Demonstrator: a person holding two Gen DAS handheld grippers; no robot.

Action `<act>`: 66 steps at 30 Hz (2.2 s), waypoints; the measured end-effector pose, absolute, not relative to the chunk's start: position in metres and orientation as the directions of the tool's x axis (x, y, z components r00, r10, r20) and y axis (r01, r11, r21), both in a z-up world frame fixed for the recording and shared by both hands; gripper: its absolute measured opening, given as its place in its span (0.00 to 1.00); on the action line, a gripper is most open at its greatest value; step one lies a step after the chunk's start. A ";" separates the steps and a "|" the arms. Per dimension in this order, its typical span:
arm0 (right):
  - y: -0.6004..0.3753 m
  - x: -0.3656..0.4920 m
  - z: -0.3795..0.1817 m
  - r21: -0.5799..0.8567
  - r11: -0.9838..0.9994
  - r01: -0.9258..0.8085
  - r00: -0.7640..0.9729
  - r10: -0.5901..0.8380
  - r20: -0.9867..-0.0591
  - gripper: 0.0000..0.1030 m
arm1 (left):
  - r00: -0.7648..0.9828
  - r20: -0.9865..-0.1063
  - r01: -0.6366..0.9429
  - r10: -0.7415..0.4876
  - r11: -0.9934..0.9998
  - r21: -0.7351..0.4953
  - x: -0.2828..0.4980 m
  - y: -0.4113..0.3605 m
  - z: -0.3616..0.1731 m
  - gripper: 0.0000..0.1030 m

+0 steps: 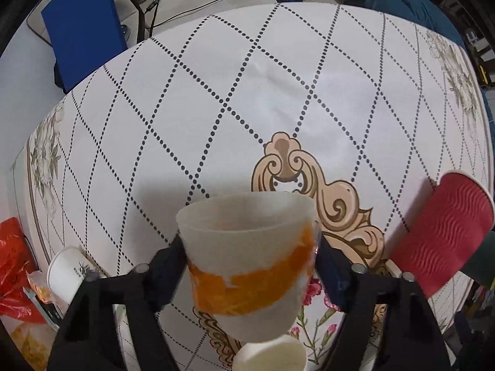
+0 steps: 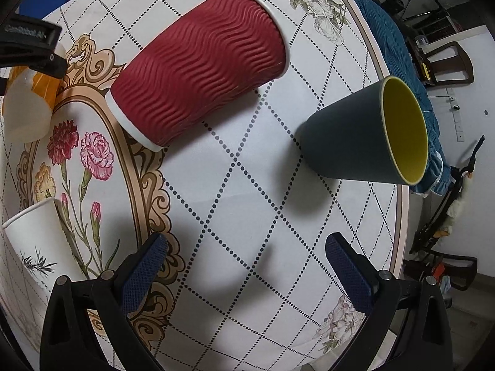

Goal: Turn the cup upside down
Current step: 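Lift the orange-banded cup with the left gripper and carry it toward the table edge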

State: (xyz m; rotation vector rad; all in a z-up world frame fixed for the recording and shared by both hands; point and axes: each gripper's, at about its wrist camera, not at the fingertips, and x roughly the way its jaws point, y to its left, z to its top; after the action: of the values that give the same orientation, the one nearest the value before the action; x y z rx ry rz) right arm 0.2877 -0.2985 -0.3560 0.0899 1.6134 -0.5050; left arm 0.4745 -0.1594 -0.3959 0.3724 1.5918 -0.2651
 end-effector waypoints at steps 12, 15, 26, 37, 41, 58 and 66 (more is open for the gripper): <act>-0.300 0.286 -0.352 -0.264 0.895 0.358 -0.109 -0.241 -0.964 1.00 | 0.026 -0.996 0.405 0.086 0.910 0.089 0.467 -0.153 -0.379 0.69; -0.298 0.284 -0.347 -0.260 0.896 0.359 -0.104 -0.238 -0.966 1.00 | 0.037 -0.996 0.407 0.077 0.910 0.086 0.461 -0.149 -0.368 0.69; -0.284 0.264 -0.324 -0.228 0.909 0.349 -0.057 -0.222 -0.973 1.00 | 0.092 -0.996 0.384 0.014 0.922 0.048 0.425 -0.127 -0.306 0.69; -0.265 0.219 -0.290 -0.171 0.930 0.324 0.016 -0.187 -0.982 1.00 | 0.128 -0.992 0.343 0.010 0.938 0.054 0.332 -0.084 -0.259 0.69; -0.256 0.191 -0.281 -0.149 0.941 0.304 0.038 -0.169 -0.985 1.00 | 0.128 -0.992 0.307 0.014 0.950 0.053 0.290 -0.065 -0.250 0.69; -0.209 0.110 -0.295 0.025 0.985 0.173 0.059 0.015 -0.998 1.00 | -0.005 -1.000 0.059 0.006 0.998 0.006 0.163 0.015 -0.303 0.69; -0.192 0.097 -0.331 0.018 0.990 0.138 -0.013 0.020 -1.000 1.00 | -0.095 -0.996 0.021 0.001 1.000 -0.001 0.152 0.032 -0.345 0.69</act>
State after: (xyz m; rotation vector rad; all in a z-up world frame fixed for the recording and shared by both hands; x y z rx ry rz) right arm 0.0971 -0.1918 -0.3308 0.1238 1.5820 -0.0942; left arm 0.1518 0.0319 -0.3450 0.0171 1.6654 -0.0170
